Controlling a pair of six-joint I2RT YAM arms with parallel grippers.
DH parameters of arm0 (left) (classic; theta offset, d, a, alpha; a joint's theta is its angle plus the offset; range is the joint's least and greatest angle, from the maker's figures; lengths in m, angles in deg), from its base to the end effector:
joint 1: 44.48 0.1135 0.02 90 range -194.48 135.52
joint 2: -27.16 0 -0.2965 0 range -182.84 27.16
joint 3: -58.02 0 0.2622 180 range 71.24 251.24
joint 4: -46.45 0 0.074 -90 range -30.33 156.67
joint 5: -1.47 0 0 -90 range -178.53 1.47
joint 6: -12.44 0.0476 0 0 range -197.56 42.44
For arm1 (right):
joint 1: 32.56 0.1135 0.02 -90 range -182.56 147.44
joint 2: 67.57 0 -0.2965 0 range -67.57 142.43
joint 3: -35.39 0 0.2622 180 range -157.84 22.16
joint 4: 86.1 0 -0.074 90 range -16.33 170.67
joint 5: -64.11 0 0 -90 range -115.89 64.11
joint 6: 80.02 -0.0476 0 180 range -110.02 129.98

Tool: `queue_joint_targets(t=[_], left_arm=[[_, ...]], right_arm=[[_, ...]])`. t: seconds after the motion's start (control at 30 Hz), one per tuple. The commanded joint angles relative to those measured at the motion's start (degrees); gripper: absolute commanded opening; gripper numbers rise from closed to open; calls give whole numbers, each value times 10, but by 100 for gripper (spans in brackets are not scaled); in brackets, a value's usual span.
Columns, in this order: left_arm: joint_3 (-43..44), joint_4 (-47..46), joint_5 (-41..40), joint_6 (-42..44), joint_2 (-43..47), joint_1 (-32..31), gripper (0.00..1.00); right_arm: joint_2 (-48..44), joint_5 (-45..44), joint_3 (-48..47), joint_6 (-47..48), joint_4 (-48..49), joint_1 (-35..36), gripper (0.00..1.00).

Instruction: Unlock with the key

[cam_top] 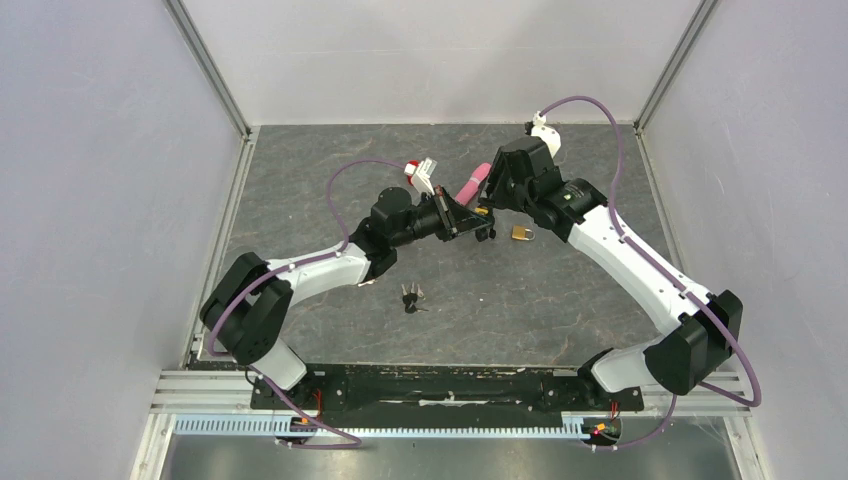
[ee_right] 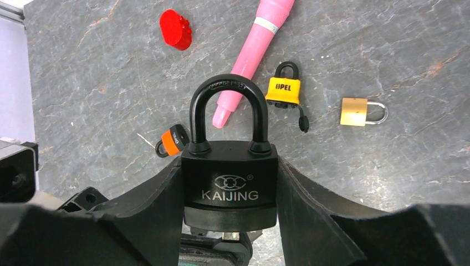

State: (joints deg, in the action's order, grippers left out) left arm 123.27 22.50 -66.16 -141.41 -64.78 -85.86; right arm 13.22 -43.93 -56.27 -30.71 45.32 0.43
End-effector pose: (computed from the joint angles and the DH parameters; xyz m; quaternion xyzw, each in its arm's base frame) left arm 0.2748 -0.2662 0.2864 -0.0071 0.7225 -0.6231 0.2994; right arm 0.2801 0.1643 0.3827 0.1285 0.8799 0.1483 0.4327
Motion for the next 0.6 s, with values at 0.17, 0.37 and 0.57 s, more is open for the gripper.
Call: queue_joint_targets(t=[0.17,0.37,0.57], left_arm=[[28,49,-132,80,71,14,2],[21,55,-183,80,98,17,2],[26,43,-179,47,102,27,2]], right_arm=[[-10,31,22,-27,-8,48,0],[-13,44,60,-42,24,74,0],[-10,51,81,-55,50,99,0]])
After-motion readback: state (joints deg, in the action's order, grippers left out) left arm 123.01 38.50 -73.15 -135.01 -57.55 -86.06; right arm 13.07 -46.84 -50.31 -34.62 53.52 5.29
